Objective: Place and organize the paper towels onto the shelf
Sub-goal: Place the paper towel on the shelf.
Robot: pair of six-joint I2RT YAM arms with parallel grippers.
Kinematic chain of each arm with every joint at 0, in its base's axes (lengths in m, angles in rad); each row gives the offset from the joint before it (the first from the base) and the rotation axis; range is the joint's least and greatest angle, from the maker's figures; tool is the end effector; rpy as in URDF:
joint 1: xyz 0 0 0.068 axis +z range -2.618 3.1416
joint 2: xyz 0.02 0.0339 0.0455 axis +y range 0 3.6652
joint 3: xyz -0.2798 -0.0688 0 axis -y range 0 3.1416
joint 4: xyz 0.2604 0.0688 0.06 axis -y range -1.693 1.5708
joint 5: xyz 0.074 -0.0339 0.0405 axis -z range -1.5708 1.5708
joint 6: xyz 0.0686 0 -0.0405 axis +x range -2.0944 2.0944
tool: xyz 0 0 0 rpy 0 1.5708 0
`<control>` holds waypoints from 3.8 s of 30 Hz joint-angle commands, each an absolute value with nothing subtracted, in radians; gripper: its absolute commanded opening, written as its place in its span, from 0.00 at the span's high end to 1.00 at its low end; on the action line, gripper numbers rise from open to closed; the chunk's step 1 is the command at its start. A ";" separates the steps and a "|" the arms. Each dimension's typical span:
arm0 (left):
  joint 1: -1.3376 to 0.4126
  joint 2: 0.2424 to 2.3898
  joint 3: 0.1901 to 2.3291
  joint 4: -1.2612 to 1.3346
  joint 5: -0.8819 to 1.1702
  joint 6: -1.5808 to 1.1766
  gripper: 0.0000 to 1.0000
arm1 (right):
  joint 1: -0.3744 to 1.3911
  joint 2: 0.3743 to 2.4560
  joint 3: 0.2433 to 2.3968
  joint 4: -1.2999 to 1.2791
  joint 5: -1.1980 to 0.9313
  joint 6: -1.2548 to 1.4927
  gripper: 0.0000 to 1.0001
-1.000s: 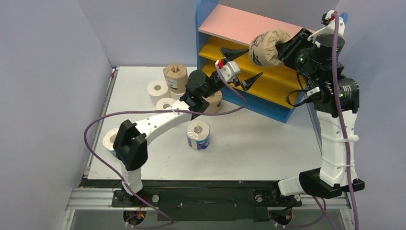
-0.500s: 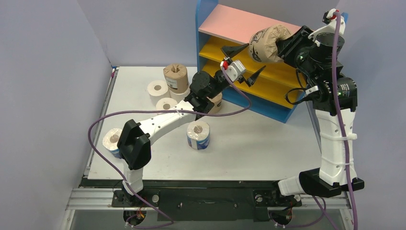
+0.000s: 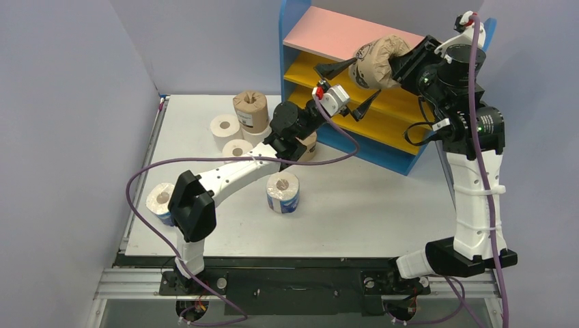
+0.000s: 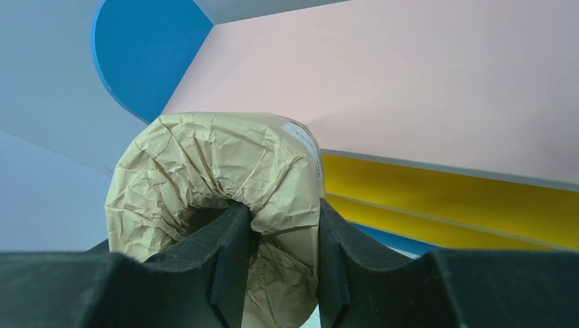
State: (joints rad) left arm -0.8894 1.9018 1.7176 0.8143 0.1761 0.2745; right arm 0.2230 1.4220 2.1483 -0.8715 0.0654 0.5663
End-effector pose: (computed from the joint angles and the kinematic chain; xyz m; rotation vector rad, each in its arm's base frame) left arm 0.3007 -0.3899 0.4728 0.6644 0.7076 -0.6497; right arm 0.2685 0.0563 0.5874 0.3464 1.7096 0.5269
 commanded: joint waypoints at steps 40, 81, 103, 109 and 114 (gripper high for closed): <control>-0.873 2.065 1.961 0.757 0.153 0.219 0.04 | 0.189 1.504 2.200 -0.715 0.025 0.657 0.68; -0.853 2.191 2.139 0.719 0.075 0.167 0.08 | 0.155 1.395 2.028 -0.593 -0.084 0.761 0.25; -0.816 2.289 2.313 0.714 0.030 0.064 0.13 | 0.156 1.055 1.529 -0.335 0.083 0.814 0.27; -0.808 2.312 2.328 0.726 0.035 0.048 0.12 | 0.156 1.071 1.520 -0.327 0.100 0.803 0.28; -0.797 2.338 2.345 0.751 0.037 0.024 0.12 | 0.159 1.080 1.512 -0.313 0.111 0.798 0.28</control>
State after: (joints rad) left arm -0.8093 2.3112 2.2761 0.6861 0.0509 0.0566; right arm 0.1623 1.0737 1.5131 -0.3801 0.0837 0.8013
